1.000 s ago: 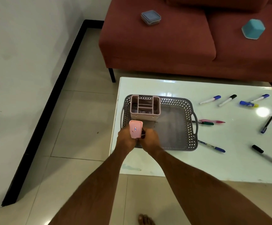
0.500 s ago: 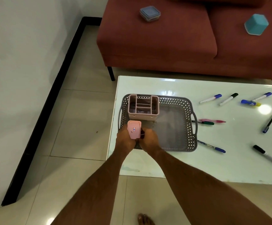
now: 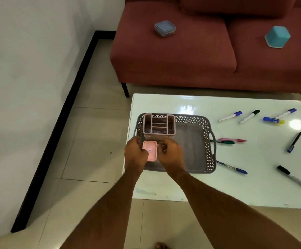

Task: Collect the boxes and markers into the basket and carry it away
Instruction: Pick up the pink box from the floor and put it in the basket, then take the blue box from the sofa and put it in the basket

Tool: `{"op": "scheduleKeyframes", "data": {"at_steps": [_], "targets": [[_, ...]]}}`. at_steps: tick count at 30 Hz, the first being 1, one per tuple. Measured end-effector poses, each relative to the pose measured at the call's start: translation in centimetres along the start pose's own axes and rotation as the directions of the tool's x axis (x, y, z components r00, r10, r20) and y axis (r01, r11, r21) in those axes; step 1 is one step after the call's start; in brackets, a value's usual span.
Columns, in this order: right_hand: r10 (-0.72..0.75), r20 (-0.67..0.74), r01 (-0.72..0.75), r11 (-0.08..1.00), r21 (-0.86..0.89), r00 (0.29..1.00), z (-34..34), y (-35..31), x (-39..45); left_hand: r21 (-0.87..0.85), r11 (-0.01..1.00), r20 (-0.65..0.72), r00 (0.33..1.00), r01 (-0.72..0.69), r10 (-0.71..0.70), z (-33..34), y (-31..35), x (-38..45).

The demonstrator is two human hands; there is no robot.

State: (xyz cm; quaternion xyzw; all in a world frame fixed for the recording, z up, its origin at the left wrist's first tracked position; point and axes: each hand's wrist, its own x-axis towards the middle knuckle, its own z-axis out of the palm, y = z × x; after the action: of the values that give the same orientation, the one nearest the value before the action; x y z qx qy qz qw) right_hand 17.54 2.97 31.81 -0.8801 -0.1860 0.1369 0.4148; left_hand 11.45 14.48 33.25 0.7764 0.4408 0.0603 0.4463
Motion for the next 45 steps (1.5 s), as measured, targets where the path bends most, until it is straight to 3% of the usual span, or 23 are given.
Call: {"op": "scheduleKeyframes", "data": {"at_steps": [7,11,28,38,45], "targets": [[-0.107,-0.125,0.107,0.994,-0.006,0.986,0.8,-5.2,1.6,-0.037,0.997,-0.026,0.997,-0.07,0.069,-4.3,1.0,2.6],[-0.071,-0.102,0.073,0.997,0.014,0.992,2.4,-8.4,1.9,-0.041,0.995,-0.005,0.996,-0.086,0.086,-7.2,1.1,4.2],[0.003,-0.242,0.002,1.0,0.019,0.97,7.0,-26.4,10.4,-0.08,0.976,-0.018,0.979,-0.203,0.202,-26.8,7.9,16.3],[0.084,-0.252,-0.103,0.993,-0.063,0.964,5.5,-30.4,20.6,-0.146,0.964,0.091,0.967,-0.222,0.236,-28.7,15.4,25.2],[0.109,-0.258,-0.113,0.994,0.0,0.96,4.7,-30.7,30.0,-0.195,0.959,0.19,0.951,-0.206,0.243,-25.9,20.3,34.8]]}}
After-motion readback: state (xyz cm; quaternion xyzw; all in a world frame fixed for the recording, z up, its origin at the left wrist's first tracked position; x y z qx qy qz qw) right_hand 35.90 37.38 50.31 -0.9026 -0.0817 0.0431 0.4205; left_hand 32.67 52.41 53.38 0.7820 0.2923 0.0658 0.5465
